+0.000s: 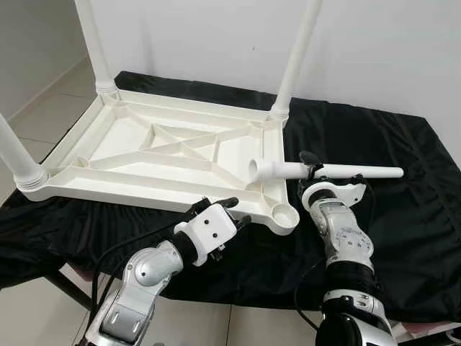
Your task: Building children table
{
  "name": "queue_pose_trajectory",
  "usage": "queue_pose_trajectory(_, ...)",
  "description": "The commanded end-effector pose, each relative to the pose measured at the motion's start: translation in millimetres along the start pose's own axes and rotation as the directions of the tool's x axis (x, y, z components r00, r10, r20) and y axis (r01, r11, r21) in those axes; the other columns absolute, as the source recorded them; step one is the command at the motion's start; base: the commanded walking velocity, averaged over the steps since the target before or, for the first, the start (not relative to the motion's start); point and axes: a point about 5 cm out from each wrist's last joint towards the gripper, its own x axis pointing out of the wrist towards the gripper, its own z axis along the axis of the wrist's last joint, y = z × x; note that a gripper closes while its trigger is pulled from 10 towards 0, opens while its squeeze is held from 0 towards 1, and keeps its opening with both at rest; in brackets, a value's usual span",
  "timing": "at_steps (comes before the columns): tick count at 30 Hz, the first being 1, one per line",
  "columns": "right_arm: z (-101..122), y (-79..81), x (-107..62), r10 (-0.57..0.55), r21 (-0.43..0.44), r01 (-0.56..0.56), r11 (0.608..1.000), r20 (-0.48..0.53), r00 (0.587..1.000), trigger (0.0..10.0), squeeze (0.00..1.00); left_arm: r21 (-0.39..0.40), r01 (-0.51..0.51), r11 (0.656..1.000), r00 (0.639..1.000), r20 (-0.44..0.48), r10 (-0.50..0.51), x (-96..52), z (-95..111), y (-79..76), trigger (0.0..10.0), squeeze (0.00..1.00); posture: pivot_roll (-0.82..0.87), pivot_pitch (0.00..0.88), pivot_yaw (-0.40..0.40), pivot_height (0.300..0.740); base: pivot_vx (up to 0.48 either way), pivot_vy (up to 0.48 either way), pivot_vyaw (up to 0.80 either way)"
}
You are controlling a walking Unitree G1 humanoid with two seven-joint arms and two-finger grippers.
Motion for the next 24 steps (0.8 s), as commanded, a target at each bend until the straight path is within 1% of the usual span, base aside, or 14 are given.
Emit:
queue_pose_trajectory(1,0,-4.8,3.4,-0.025,0.046,0.025,0.999,-0.007,1.0,10.0,0.0,0.0,0.018,1.0,1.0,-0.004,-0.018,2.1,1,-2.0,10.0,0.0,0.04,0.018,-0.081,0.74,0.0,0.0,0.0)
queue_pose_trajectory(3,3,-11.2,7.1,-0.067,0.078,0.067,0.995,0.004,0.998,10.0,0.0,0.005,0.015,1.0,1.0,-0.001,-0.015,3.0,1,-1.2,10.0,0.0,0.05,0.014,-0.082,0.74,0.0,0.0,0.0)
queue_pose_trajectory(4,3,-11.2,7.1,-0.067,0.078,0.067,0.995,0.004,0.998,10.0,0.0,0.005,0.015,1.0,1.0,-0.001,-0.015,3.0,1,-1.2,10.0,0.0,0.05,0.014,-0.082,0.74,0.0,0.0,0.0)
queue_pose_trajectory(6,4,-20.0,9.0,-0.103,0.098,0.102,0.99,0.0,0.995,10.0,0.0,0.009,0.01,1.0,1.0,0.001,-0.01,3.2,2,0.2,10.0,0.0,0.05,0.011,-0.086,0.74,0.0,0.0,0.0)
queue_pose_trajectory(7,4,-20.0,9.0,-0.103,0.098,0.102,0.99,0.0,0.995,10.0,0.0,0.009,0.01,1.0,1.0,0.001,-0.01,3.2,2,0.2,10.0,0.0,0.05,0.011,-0.086,0.74,0.0,0.0,0.0)
queue_pose_trajectory(8,4,-25.3,9.3,-0.122,0.092,0.122,0.988,-0.007,0.993,10.0,0.0,0.009,0.005,1.0,1.0,0.003,-0.005,3.1,3,1.0,10.0,0.0,0.05,0.011,-0.086,0.74,0.0,0.0,0.0)
queue_pose_trajectory(9,4,-25.3,9.3,-0.122,0.092,0.122,0.988,-0.007,0.993,10.0,0.0,0.009,0.005,1.0,1.0,0.003,-0.005,3.1,3,1.0,10.0,0.0,0.05,0.011,-0.086,0.74,0.0,0.0,0.0)
queue_pose_trajectory(12,1,-35.8,9.2,-0.159,0.094,0.159,0.983,-0.014,0.987,10.0,0.0,0.011,-0.007,1.0,1.0,0.003,0.007,2.2,4,2.9,10.0,0.0,0.06,0.013,-0.09,0.74,0.0,0.0,0.0)
queue_pose_trajectory(19,0,-35.9,10.7,-0.141,0.092,0.143,0.985,-0.023,0.99,10.0,0.0,0.008,-0.015,1.0,1.0,0.004,0.015,1.3,5,2.8,10.0,0.0,0.07,0.016,-0.09,0.74,0.0,0.0,0.0)
queue_pose_trajectory(24,-1,-27.1,14.0,-0.083,0.082,0.086,0.993,-0.03,0.996,10.0,0.0,0.007,-0.015,1.0,1.0,0.003,0.015,1.9,5,2.4,10.0,0.0,0.07,0.022,-0.088,0.74,0.0,0.0,0.0)
